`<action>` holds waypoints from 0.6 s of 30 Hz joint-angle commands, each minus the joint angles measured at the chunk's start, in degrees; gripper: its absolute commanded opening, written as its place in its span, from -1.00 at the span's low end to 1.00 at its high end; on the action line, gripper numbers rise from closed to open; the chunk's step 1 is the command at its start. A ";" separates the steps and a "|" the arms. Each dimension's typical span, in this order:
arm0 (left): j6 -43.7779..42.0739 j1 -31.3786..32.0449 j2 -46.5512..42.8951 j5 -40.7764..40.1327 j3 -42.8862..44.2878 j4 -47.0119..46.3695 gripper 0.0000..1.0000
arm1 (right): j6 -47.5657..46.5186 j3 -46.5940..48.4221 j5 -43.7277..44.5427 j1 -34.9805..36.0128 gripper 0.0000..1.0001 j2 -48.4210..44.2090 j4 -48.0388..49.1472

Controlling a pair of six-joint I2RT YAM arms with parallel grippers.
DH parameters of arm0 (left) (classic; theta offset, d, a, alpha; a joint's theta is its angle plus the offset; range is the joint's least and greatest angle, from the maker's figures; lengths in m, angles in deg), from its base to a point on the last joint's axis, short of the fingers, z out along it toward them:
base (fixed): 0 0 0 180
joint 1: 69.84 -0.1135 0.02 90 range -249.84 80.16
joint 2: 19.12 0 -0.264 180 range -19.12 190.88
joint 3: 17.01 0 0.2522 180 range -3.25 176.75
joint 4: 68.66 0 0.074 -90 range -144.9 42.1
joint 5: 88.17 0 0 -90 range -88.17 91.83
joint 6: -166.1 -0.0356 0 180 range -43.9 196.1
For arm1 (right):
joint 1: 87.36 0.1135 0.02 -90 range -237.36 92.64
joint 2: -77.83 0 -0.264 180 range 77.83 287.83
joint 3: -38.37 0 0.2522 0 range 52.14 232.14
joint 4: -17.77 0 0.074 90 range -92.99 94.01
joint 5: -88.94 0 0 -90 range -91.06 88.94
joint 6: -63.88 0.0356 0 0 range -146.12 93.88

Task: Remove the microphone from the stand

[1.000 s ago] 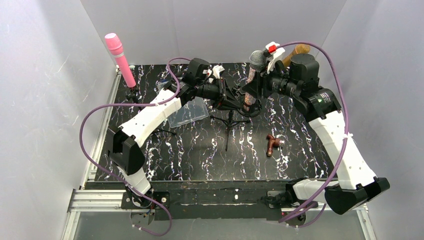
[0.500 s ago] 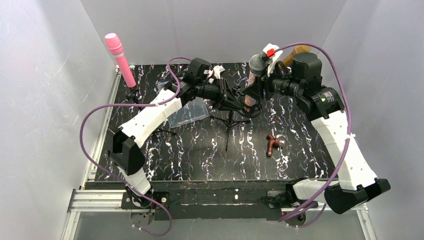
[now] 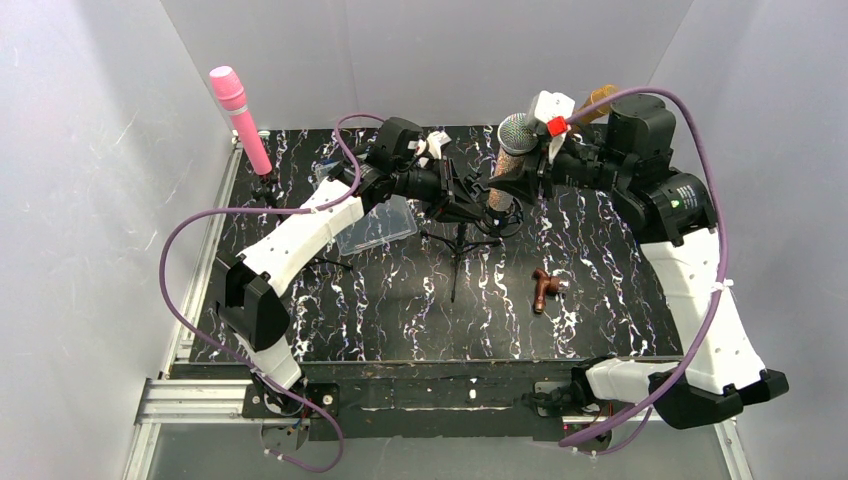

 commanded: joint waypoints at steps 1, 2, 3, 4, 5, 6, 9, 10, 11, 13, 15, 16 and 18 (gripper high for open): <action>-1.83 0.23 1.61 -3.22 -1.49 11.27 -1.00 | 7.26 -2.16 8.16 -0.04 -0.97 -1.76 7.56; -1.92 0.23 1.68 -3.11 -1.14 11.11 -1.00 | 9.42 -2.59 11.28 -0.04 -0.97 -2.32 8.72; -1.93 0.20 1.71 -3.07 -0.89 10.98 -1.00 | 12.34 -3.04 15.48 -0.03 -0.97 -2.97 10.21; -2.02 0.22 1.84 -2.98 -0.69 10.80 -1.00 | 15.46 -3.32 20.02 -0.10 -0.97 -3.56 11.16; -2.30 0.23 1.83 -2.89 -0.55 10.56 -1.00 | 17.49 -3.47 23.60 -0.23 -0.97 -4.18 11.74; -2.69 0.18 1.91 -2.80 -0.32 10.38 -1.00 | 19.48 -3.66 25.85 -0.57 -0.97 -4.84 12.01; -4.99 0.23 1.78 -2.53 0.93 10.17 -1.00 | 21.87 -4.27 28.59 -1.72 -0.97 -6.76 11.51; -5.84 0.18 1.78 -2.44 1.45 10.20 -1.00 | 22.45 -4.59 28.68 -2.24 -0.97 -7.23 11.43; -6.64 0.16 1.80 -2.28 1.95 10.21 -1.00 | 22.72 -4.91 28.48 -2.71 -0.97 -7.76 11.16; -8.38 0.16 1.76 -1.86 2.88 9.70 -1.00 | 22.72 -5.89 28.22 -3.29 -0.97 -8.81 10.65; -10.01 0.18 1.79 -1.21 3.75 8.82 -1.00 | 22.37 -7.05 28.24 -3.82 -0.97 -9.86 10.26; -10.67 0.11 1.98 -0.87 4.24 8.36 -1.00 | 22.20 -7.63 28.33 -4.08 -0.97 -10.26 10.00; -11.55 -0.01 2.29 0.36 4.68 6.23 -1.00 | 21.64 -8.99 28.01 -4.46 -0.97 -11.26 9.68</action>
